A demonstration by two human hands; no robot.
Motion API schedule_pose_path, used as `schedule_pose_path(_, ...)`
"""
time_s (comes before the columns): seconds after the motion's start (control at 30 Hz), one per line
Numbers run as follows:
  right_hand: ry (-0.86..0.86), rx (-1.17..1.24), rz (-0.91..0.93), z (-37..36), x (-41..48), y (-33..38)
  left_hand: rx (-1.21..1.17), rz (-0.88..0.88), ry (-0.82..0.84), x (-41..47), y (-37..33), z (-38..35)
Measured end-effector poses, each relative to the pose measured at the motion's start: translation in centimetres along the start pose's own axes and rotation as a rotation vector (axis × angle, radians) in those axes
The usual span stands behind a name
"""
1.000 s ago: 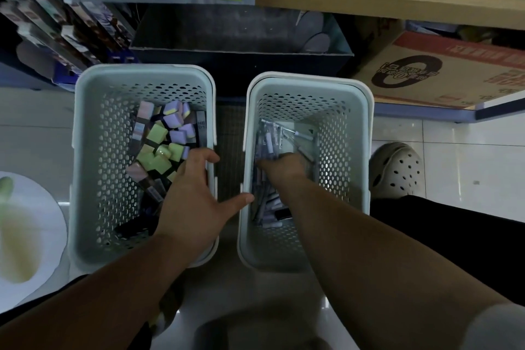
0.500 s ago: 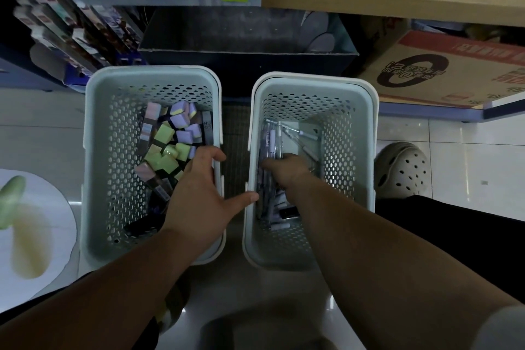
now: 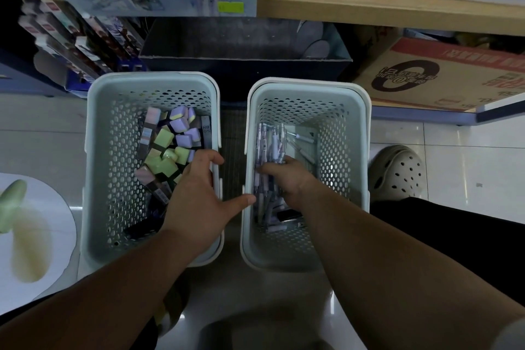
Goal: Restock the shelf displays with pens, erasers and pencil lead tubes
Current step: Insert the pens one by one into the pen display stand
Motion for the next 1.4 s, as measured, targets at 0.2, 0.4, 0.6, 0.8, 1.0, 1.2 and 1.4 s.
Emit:
schedule_pose_path(0.2, 0.046, -0.001, 0.017, -0.7, -0.9, 0.3, 0.013, 0.000, 0.008, -0.1, -0.4, 0.3)
schedule_pose_path(0.4, 0.042, 0.014, 0.109, -0.2, -2.1, 1.7, 0.035, 0.011, 0.012, -0.1, -0.2, 0.2)
schedule_pose_path(0.6, 0.057, -0.022, 0.229, 1.4, -5.0, 4.5, 0.114, 0.022, 0.026, -0.2, -1.0, 0.9)
schedule_pose_path(0.8, 0.181, -0.061, 0.308, 1.2, -9.7, 7.9, -0.047, -0.007, -0.096, -0.9, -5.9, 4.0)
schedule_pose_path(1.0, 0.293, -0.091, 0.438, -2.0, -14.8, 10.5, -0.372, 0.153, 0.021, -0.8, -9.7, 4.8)
schedule_pose_path(1.2, 0.364, -0.060, 0.488, -3.1, -21.5, 12.8, -0.530, 0.077, -0.047, -2.5, -14.3, 10.6)
schedule_pose_path(1.4, 0.390, 0.032, 0.519, -2.9, -27.7, 15.6, -0.773, 0.020, 0.003, -5.9, -18.2, 15.2)
Point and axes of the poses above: each hand's wrist, its own x-axis towards the middle knuckle, its own z-axis out of the back of the hand, y = z × x, the point moved 9 cm from there along x, towards the middle knuckle, and after that the axes turned 13 degrees about x, right-handed, at the moved point
